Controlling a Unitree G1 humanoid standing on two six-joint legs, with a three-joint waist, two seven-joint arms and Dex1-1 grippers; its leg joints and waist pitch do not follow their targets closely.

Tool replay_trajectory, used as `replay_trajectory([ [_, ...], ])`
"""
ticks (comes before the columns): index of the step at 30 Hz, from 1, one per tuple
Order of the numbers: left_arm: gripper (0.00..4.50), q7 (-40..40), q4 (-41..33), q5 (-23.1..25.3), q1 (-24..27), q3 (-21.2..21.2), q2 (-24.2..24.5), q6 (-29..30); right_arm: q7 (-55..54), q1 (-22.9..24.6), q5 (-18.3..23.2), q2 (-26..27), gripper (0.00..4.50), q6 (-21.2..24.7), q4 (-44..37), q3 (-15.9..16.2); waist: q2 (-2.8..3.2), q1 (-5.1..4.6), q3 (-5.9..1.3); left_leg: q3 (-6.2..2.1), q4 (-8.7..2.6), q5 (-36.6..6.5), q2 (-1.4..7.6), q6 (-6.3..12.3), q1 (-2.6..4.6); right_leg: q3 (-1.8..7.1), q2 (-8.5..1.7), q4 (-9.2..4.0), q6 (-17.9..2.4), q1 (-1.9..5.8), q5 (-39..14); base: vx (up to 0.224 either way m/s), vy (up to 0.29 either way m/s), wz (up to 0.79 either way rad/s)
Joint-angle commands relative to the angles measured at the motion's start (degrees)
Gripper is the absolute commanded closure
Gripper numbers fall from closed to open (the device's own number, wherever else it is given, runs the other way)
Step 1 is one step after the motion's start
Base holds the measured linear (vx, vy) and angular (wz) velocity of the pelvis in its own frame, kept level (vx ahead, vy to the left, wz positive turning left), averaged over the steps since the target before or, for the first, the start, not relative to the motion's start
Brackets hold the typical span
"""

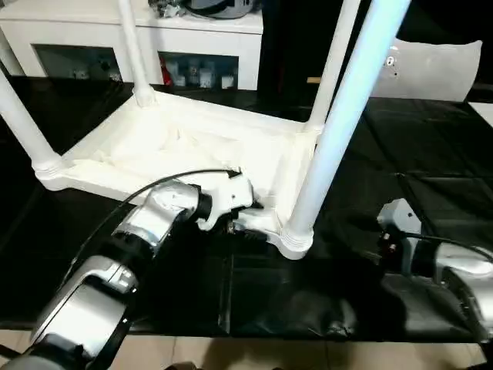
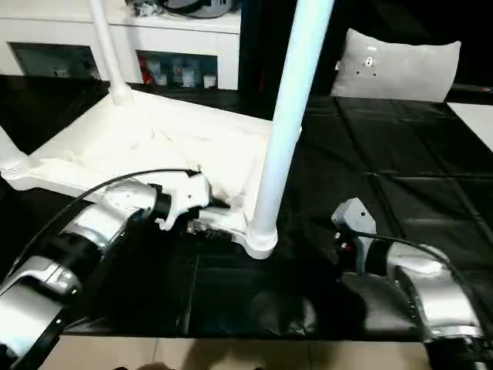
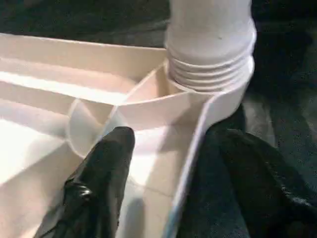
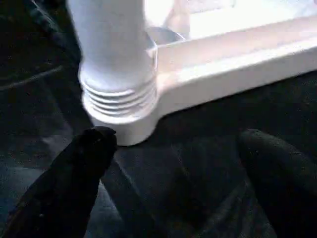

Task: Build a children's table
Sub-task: Rotate table base

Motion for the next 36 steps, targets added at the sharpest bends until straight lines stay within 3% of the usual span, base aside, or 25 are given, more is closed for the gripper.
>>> replay_trajectory([
  [1, 1.61, -1.0, 2.9, 1.5, -2.1, 0.3, -0.8, -2.3, 0.9, 0.6, 1.1, -0.7, 0.00, 1.2, -1.8, -0.4, -0.17, 0.58, -3.95, -1.40, -3.55, -5.9, 3.50, 5.24, -0.30, 4.21, -5.74, -5.30, -4.8, 3.81, -17.4, 0.000, 0.000, 0.00],
  [13, 2.48, 0.2, 12.3, 5.2, -6.4, -0.6, -2.9, -6.5, 3.1, 0.3, 2.1, -1.0, 0.00, 2.4, -1.1, 0.8, -0.19, 1.31, -4.09, -1.48, -3.55, -5.0, 3.60, 5.51, -0.34, 3.99, -5.83, -5.34, -3.8, 3.78, -16.9, 0.000, 0.000, 0.00],
  [17, 2.88, -1.4, 14.0, 6.0, -7.4, -0.9, -3.5, -6.8, 4.9, 0.5, 2.5, -1.4, 0.00, 2.1, -0.1, 1.4, 0.08, 1.55, -4.13, -1.51, -3.55, -4.6, 3.73, 5.63, -0.39, 4.00, -5.90, -5.23, -4.2, 3.81, -15.9, 0.000, 0.000, 0.00],
  [24, 3.40, -2.9, 16.9, 7.5, -9.0, -0.6, -4.3, -8.6, 8.5, 0.9, 2.5, -2.3, 0.00, 0.5, 2.9, 2.1, 0.04, 2.02, -4.15, -1.36, -3.37, -4.5, 3.53, 5.87, -0.48, 3.89, -5.85, -5.23, -4.5, 3.98, -15.7, 0.000, 0.000, 0.00],
  [30, 3.84, -3.1, 18.6, 9.8, -10.2, -1.8, -4.4, -9.0, 11.8, -0.1, 0.6, -1.5, 0.00, -7.7, 14.7, 2.1, -0.01, 2.65, -4.27, -1.21, -3.25, -4.4, 3.46, 5.99, -0.51, 3.66, -5.85, -5.29, -4.8, 3.89, -16.2, 0.000, 0.000, 0.00],
  [36, 4.21, -6.3, 19.2, 11.2, -11.5, -2.2, -4.1, -8.4, 12.9, -1.7, -0.3, -0.2, 0.00, -14.2, 23.2, 2.1, 0.17, 2.49, -4.42, -1.32, -3.17, -3.2, 3.73, 7.18, -0.64, 3.68, -5.88, -4.80, -6.1, 3.91, -13.5, 0.000, 0.000, 0.00],
])
